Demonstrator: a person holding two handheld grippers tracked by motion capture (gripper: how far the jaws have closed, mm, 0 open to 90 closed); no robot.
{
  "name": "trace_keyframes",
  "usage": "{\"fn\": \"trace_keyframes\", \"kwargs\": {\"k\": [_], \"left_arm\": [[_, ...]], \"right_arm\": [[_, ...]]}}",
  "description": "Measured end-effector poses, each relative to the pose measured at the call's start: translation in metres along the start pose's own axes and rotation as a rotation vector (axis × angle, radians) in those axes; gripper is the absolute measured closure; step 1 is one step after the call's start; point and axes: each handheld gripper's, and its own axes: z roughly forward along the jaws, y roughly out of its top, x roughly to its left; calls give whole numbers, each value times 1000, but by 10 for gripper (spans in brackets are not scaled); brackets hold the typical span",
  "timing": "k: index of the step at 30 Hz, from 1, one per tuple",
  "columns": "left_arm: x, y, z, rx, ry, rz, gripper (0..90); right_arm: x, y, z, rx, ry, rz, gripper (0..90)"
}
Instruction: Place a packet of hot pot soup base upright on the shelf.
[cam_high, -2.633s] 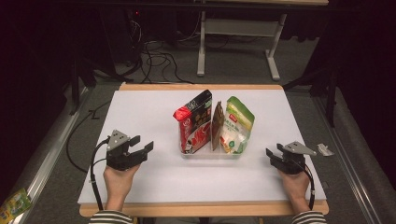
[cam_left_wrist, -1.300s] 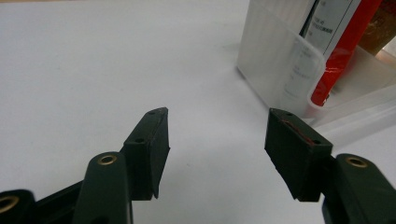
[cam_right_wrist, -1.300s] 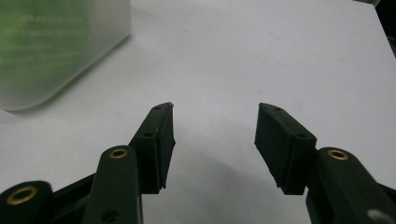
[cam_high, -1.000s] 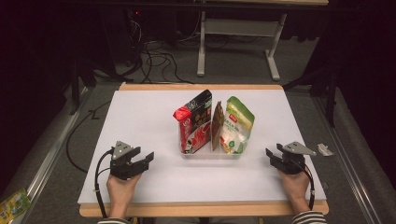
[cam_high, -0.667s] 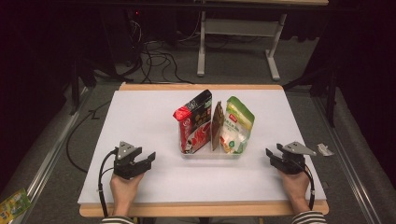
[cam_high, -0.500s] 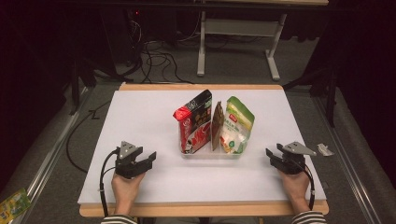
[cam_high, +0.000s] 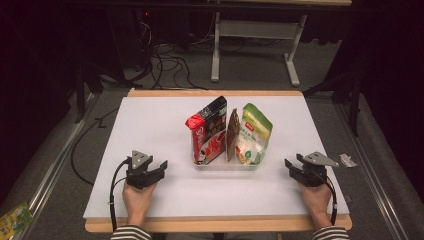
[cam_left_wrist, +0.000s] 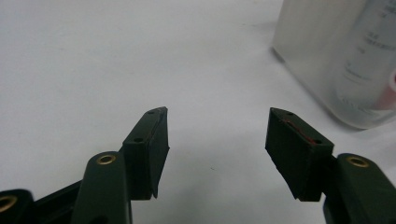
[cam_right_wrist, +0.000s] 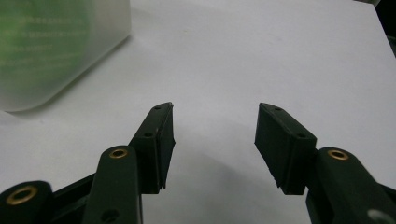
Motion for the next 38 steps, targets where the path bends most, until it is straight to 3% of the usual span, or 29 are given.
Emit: {"fn": "trace_keyframes", "kwargs": {"k": [8,18,23,27,38], "left_arm": [[2,-4,8,-11,34,-2,397],[3,-9,12,-18,47,-11,396],[2,-9,13,-23,44,8,386],[1,-9,14,-13,51,13,372],[-1,-10,14,-16,57,34,361]], "right_arm": [[0,0,0,0,0,1,477],[0,0,0,1,1,3,477],[-2,0,0,-4,6,4,476],[-3,-1,-2,-17,11,33,475],[-3,-1,-2,-17,14,35,472]]}}
